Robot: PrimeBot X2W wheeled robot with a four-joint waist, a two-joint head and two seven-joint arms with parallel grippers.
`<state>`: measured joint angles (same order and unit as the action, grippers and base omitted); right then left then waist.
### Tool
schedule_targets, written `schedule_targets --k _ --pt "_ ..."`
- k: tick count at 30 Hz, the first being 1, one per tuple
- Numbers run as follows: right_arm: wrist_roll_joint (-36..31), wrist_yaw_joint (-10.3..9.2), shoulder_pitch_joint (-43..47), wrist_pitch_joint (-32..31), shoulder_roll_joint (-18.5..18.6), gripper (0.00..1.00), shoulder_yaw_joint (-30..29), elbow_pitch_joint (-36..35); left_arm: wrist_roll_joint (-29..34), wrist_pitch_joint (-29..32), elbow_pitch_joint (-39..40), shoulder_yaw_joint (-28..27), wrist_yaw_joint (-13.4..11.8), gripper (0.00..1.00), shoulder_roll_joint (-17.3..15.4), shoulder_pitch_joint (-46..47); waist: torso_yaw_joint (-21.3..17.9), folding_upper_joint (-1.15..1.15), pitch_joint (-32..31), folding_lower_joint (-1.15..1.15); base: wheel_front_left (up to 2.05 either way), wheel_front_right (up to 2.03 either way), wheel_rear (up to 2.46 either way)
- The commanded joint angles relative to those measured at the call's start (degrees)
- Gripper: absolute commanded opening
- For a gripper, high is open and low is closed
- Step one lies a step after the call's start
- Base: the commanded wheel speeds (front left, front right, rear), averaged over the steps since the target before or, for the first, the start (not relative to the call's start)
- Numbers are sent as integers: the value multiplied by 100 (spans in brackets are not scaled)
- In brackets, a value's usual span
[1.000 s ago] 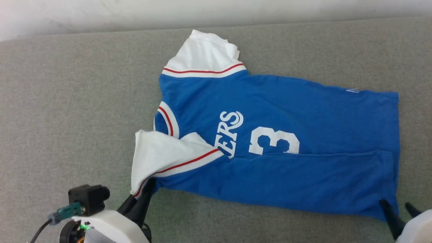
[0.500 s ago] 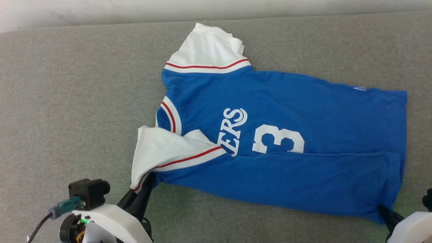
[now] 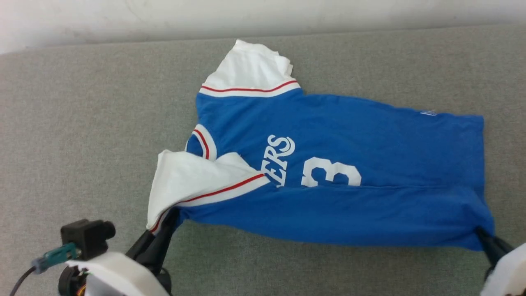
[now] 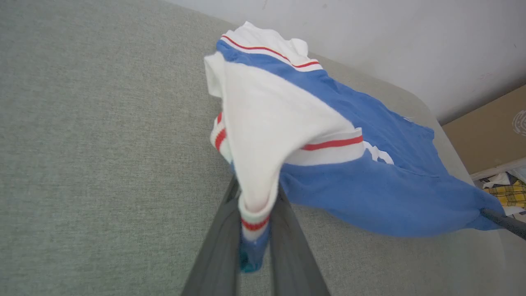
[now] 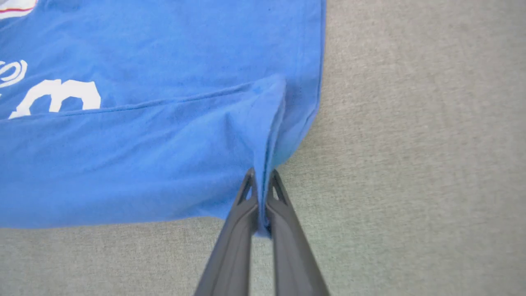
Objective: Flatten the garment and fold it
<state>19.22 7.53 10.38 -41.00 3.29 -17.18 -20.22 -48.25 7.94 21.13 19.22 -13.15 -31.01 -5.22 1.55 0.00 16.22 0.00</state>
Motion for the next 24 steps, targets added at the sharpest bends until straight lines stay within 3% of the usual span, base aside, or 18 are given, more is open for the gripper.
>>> schedule_targets --k 1,8,13,18,24 --pt "-11 -4 -35 -70 43 0 -55 -106 -39 18 93 -68 9 0 -90 -125 -10 0 -95 0 0 0 0" --pt "160 -4 407 -769 82 0 -333 -606 -122 401 647 11 -135 0 -512 -960 33 0 -283 0 0 0 0" --pt "240 -4 852 -1125 28 0 -372 -574 -373 583 647 230 -134 0 -459 -1394 98 0 -303 0 0 0 0" --pt "165 -4 1105 -1145 -9 0 -374 -331 -737 749 333 433 34 0 -275 -1500 157 0 -327 0 0 0 0" --pt "144 -4 1007 -750 -28 0 -244 57 -913 624 -432 512 461 0 -25 -1163 225 0 -382 0 0 0 0"
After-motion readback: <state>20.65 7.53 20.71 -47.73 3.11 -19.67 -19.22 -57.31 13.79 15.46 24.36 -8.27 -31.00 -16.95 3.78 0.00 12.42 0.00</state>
